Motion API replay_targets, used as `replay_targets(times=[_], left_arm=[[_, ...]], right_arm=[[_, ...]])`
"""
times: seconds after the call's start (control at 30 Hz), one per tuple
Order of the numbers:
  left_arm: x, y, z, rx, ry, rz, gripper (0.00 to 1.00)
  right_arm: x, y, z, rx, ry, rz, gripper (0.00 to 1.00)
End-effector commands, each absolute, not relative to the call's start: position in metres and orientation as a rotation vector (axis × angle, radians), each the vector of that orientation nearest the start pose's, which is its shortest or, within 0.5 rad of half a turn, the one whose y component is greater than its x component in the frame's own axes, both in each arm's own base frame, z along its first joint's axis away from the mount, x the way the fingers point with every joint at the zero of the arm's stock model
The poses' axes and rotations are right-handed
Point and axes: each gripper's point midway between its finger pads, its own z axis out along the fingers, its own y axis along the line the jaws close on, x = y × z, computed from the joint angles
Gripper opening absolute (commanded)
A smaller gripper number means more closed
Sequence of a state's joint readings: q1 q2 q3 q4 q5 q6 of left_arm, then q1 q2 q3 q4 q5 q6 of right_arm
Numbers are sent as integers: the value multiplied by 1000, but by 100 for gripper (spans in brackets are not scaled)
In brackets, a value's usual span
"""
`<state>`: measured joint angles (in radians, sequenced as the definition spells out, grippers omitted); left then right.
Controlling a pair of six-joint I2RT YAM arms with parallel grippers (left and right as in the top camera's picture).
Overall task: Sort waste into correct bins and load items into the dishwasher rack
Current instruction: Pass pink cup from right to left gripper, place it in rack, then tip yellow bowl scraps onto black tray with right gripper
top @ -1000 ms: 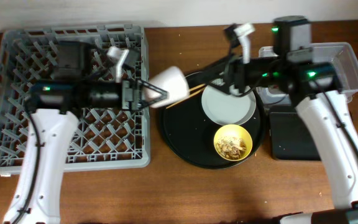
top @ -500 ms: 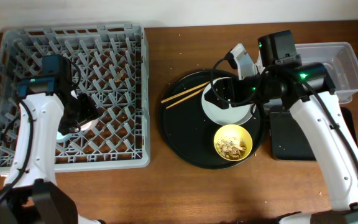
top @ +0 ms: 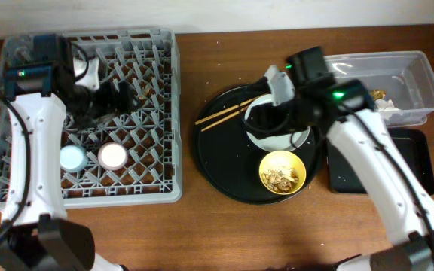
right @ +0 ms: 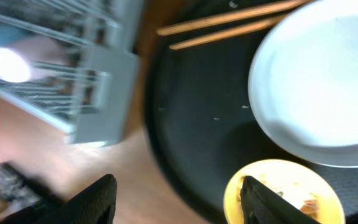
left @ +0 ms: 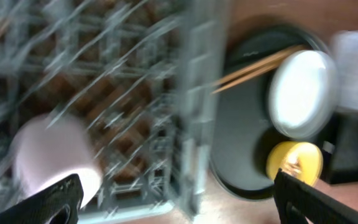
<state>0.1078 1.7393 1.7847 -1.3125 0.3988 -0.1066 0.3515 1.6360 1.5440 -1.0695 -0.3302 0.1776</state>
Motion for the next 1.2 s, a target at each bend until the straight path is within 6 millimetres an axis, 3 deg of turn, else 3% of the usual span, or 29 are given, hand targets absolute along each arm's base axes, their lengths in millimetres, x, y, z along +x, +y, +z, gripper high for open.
replay_targets(times=[0.0, 0.03, 0.1, 0.13, 0.23, 0.3, 0.37, 0.4, 0.43, 0.5, 0.53, 0.57, 0.67, 0.7, 0.73, 0.8, 0.9, 0.93, 1.0, 1.1, 1.13, 1.17], left_arm=[[380, -62, 301, 156, 2491, -633, 99], [380, -61, 304, 159, 2478, -628, 99], [380, -58, 302, 150, 2489, -604, 99], [381, -53, 300, 138, 2498, -566, 99], [381, -52, 299, 134, 2502, -551, 99], [381, -52, 299, 134, 2501, -551, 99], [381, -52, 299, 134, 2501, -552, 99], [381, -52, 299, 134, 2501, -551, 99], [381, -52, 299, 134, 2501, -551, 99], [381, -52, 299, 134, 2502, -551, 99], [381, -52, 299, 134, 2501, -551, 99], [381, -52, 299, 134, 2502, -551, 99], [381, -52, 299, 134, 2501, -551, 99], [381, -52, 299, 134, 2501, -552, 99], [381, -52, 299, 134, 2501, -551, 99], [381, -52, 299, 134, 2502, -551, 99], [381, -52, 299, 134, 2501, -552, 99], [381, -52, 299, 134, 2501, -551, 99], [381, -52, 299, 134, 2502, -551, 99], [381, -52, 299, 134, 2501, -551, 99], [381, -52, 299, 134, 2501, -552, 99], [381, -52, 299, 134, 2501, -551, 99]], right_arm=[[355, 195, 144, -311, 2828, 362, 63], [364, 204, 129, -338, 2817, 327, 62], [392, 199, 94, -315, 2798, 169, 57], [390, 198, 77, -321, 2840, 149, 57], [359, 187, 75, -262, 2977, 126, 54], [325, 170, 75, -143, 3121, 49, 54], [304, 162, 65, -120, 3201, -7, 54], [289, 155, 48, -78, 3245, -40, 54], [280, 155, 23, -76, 3251, -11, 50], [267, 152, -5, -86, 3255, 9, 11], [268, 152, -5, -93, 3253, 9, 4], [271, 153, 0, -99, 3240, 13, 4], [288, 159, 57, -84, 3104, 116, 4], [294, 152, 86, -45, 3027, 166, 4], [298, 129, 117, 59, 2954, 208, 4], [306, 98, 142, 122, 2879, 288, 4], [336, 53, 159, 183, 2726, 667, 4], [347, 25, 164, 240, 2617, 810, 4], [356, -2, 169, 250, 2462, 970, 4], [351, -44, 135, 290, 2358, 1019, 4], [348, -48, 125, 322, 2317, 1078, 4], [340, -44, 134, 205, 2170, 1188, 4]])
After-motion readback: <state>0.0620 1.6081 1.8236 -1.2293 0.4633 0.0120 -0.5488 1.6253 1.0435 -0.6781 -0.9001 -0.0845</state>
